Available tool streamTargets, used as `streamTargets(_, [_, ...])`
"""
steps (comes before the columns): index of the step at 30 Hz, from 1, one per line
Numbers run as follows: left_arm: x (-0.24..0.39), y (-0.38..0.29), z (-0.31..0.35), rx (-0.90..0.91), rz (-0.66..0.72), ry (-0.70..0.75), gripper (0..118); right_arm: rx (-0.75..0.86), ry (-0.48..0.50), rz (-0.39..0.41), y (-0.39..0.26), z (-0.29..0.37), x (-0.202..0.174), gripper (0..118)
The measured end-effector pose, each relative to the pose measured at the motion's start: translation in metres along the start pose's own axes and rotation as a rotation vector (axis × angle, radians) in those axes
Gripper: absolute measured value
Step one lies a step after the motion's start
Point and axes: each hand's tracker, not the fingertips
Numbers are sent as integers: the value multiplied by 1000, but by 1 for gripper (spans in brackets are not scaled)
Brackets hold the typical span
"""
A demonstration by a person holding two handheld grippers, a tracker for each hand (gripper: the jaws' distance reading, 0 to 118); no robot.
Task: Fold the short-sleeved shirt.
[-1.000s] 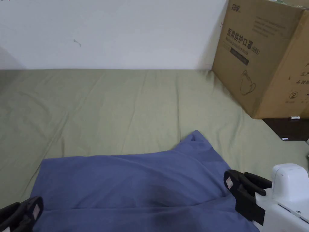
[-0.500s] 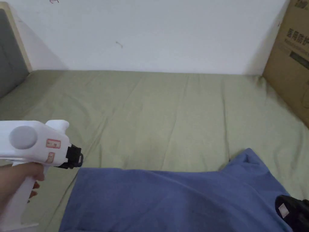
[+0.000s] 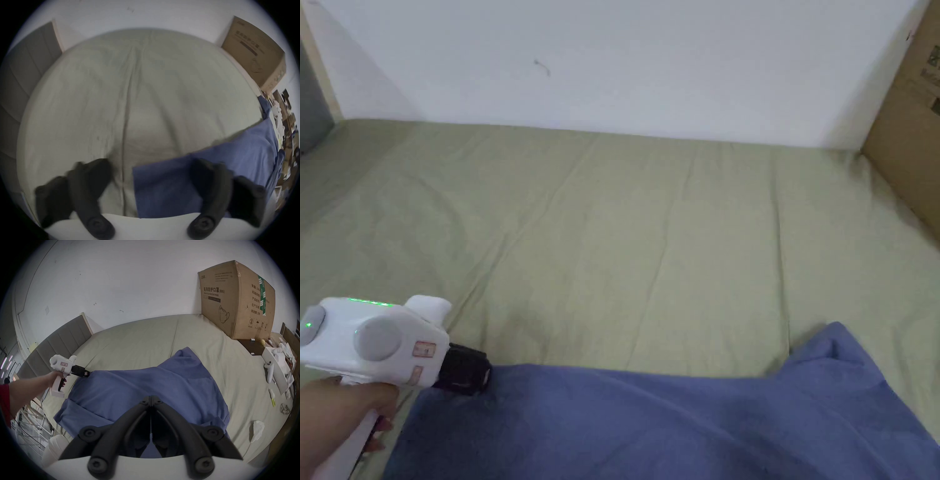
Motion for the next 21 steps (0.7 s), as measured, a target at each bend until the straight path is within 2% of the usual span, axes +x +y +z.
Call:
streamTargets(1, [5, -6, 11, 60, -15, -2, 76, -4, 1, -18, 0, 2, 1, 0])
streamTargets(2, [10, -10, 20, 89, -15, 19, 54, -4, -6, -58, 0, 3, 2, 0])
streamTargets(3, [13, -12, 26, 92, -15, 46, 16, 6, 2, -88, 2, 4, 4, 0])
streamTargets(4, [0, -13, 24, 72, 19, -84, 1, 24, 27, -118, 4, 5, 6, 0])
streamTargets(5, [3, -16, 30, 57, 32, -114, 1, 45, 48, -126, 10, 6, 10, 0])
streamTargets(7, [8, -17, 42, 89, -14, -40, 1, 86, 45, -97, 32, 2, 18, 0])
streamTargets(9, [12, -15, 65, 152, -46, -54, 1, 106, 44, -68, 64, -12, 35, 0])
streamTargets(11, [16, -13, 90, 186, -43, -82, 1, 50, 5, -12, 98, -44, 58, 3])
streamTargets(12, [16, -11, 99, 203, -31, -101, 1, 0, 2, -6, 112, -62, 70, 23])
streamTargets(13, [17, -11, 110, 214, -22, -121, 1, -81, 27, -22, 128, -86, 81, 81])
streamTargets(14, [19, -12, 118, 221, -22, -135, 1, -145, 17, -71, 138, -106, 94, 112])
streamTargets(15, [22, -14, 123, 223, -30, -136, 1, -214, 19, -135, 144, -125, 105, 118])
streamTargets(16, [25, -13, 128, 229, -38, -136, 1, -266, 30, -183, 147, -143, 115, 118])
streamTargets(17, [28, -14, 132, 235, -46, -134, 1, -222, 5, -237, 149, -159, 130, 118])
streamTargets(21, [33, -15, 138, 234, -45, -162, 1, -413, -114, -189, 146, -223, 150, 118])
